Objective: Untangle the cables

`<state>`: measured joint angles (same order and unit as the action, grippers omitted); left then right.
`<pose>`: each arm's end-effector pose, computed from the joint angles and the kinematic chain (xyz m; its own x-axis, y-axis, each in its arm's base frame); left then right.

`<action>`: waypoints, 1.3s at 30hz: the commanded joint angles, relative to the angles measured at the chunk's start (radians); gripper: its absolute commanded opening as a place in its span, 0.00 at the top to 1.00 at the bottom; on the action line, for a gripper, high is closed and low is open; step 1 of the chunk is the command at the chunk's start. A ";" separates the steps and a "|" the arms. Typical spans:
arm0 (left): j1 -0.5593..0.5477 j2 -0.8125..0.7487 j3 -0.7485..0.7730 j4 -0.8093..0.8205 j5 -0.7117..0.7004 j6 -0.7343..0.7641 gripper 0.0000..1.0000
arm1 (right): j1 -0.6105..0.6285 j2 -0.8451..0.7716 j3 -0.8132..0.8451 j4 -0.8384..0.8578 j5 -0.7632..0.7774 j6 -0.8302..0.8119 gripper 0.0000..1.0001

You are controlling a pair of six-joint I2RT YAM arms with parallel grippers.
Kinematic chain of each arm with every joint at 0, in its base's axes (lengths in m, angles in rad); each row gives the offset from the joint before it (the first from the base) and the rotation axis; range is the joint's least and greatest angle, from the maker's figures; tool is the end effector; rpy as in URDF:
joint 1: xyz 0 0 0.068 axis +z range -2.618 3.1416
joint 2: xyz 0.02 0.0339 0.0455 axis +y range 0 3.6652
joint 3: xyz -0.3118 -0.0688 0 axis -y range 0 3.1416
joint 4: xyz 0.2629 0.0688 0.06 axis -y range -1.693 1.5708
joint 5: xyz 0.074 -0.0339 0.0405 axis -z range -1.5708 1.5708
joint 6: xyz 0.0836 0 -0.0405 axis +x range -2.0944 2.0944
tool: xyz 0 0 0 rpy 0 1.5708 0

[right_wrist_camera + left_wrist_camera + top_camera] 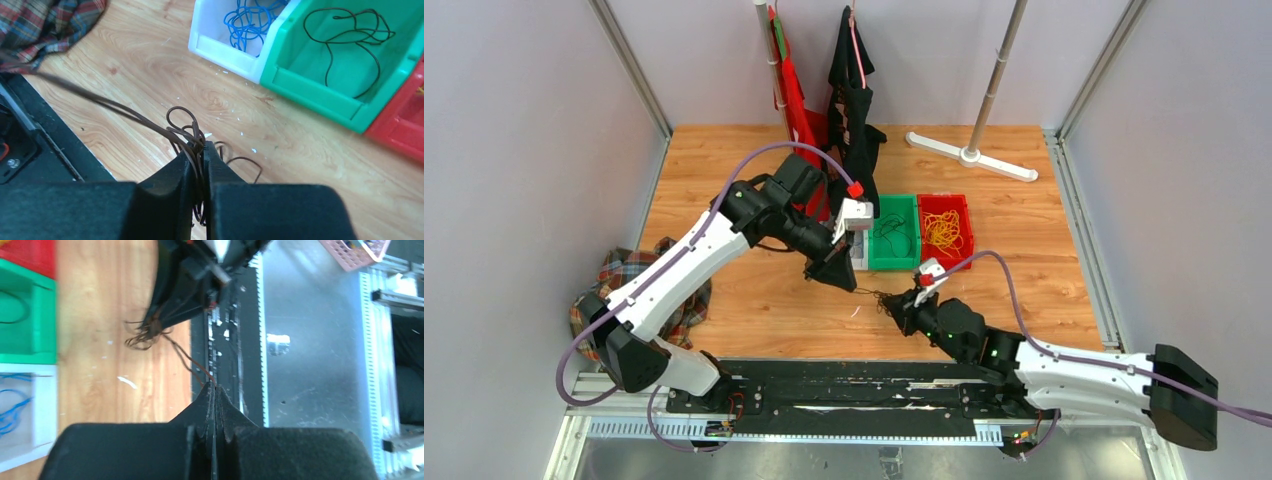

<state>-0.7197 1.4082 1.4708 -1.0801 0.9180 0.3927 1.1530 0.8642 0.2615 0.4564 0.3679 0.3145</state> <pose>0.1771 -0.2436 0.3914 -0.3177 0.5876 -0.7441 0.9048 -0.0468 -0.4233 0.1162 0.1875 0.2289 -0.2754 0.0910 -0.9570 -0.6554 0.7105 0.2562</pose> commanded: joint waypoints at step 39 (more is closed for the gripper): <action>-0.004 -0.021 0.086 -0.031 -0.061 -0.130 0.99 | 0.021 -0.041 0.227 0.106 -0.051 -0.144 0.40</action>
<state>-0.7181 1.3846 1.5204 -1.1057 0.7815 0.3080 1.1587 0.8326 0.4850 0.4194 0.2512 0.2340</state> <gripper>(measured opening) 0.011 0.604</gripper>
